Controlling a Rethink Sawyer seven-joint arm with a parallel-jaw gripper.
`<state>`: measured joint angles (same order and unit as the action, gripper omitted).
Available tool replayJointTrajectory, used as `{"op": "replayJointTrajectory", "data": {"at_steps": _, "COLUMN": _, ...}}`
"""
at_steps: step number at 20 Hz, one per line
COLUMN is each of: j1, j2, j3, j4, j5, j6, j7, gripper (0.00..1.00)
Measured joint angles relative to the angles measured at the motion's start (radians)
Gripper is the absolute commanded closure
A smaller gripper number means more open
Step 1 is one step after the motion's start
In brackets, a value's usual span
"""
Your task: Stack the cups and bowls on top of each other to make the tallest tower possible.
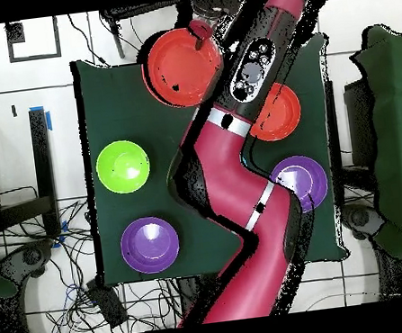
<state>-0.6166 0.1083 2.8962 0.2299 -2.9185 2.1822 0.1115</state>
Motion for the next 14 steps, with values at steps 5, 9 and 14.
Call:
{"op": "replayJointTrajectory", "data": {"at_steps": 5, "j1": 0.000, "j2": 0.000, "j3": 0.030, "j4": -0.002, "j5": 0.000, "j6": -0.093, "j7": 0.000, "gripper": 1.00}}
{"op": "replayJointTrajectory", "data": {"at_steps": 9, "j1": 0.000, "j2": 0.000, "j3": 0.036, "j4": -0.002, "j5": 0.000, "j6": -0.158, "j7": 0.000, "gripper": 1.00}}
{"op": "replayJointTrajectory", "data": {"at_steps": 14, "j1": 0.000, "j2": 0.000, "j3": 0.036, "j4": -0.002, "j5": 0.000, "j6": -0.204, "j7": 0.000, "gripper": 1.00}}
